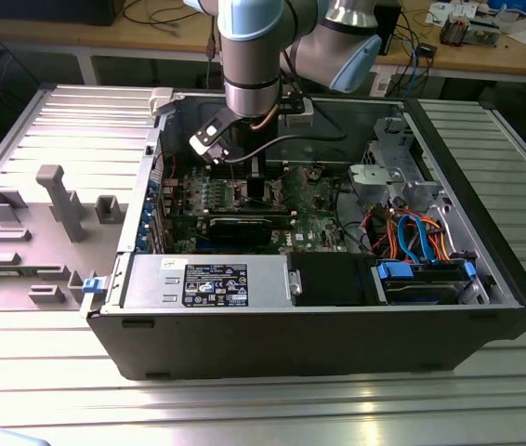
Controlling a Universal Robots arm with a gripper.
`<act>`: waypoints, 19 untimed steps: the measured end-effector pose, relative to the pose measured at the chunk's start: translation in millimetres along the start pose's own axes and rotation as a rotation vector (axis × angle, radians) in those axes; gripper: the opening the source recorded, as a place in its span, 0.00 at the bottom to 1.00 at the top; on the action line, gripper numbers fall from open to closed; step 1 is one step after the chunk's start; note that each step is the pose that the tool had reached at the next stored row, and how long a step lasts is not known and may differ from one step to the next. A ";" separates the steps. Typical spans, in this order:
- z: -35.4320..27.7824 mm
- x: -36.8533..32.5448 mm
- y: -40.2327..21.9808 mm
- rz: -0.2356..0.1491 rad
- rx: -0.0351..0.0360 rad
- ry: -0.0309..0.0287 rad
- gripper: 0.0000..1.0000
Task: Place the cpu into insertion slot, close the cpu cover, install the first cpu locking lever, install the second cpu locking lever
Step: 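Place the cpu into insertion slot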
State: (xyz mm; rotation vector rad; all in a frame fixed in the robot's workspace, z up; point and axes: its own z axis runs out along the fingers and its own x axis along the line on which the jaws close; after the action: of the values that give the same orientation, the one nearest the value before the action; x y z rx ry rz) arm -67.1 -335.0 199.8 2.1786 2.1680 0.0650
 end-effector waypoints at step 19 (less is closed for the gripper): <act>4.3 0.8 0.7 0.000 -0.0008 0.0020 0.55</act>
State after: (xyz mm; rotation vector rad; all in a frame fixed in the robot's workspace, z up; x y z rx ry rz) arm -66.1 -334.3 195.6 2.1793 2.1685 0.0680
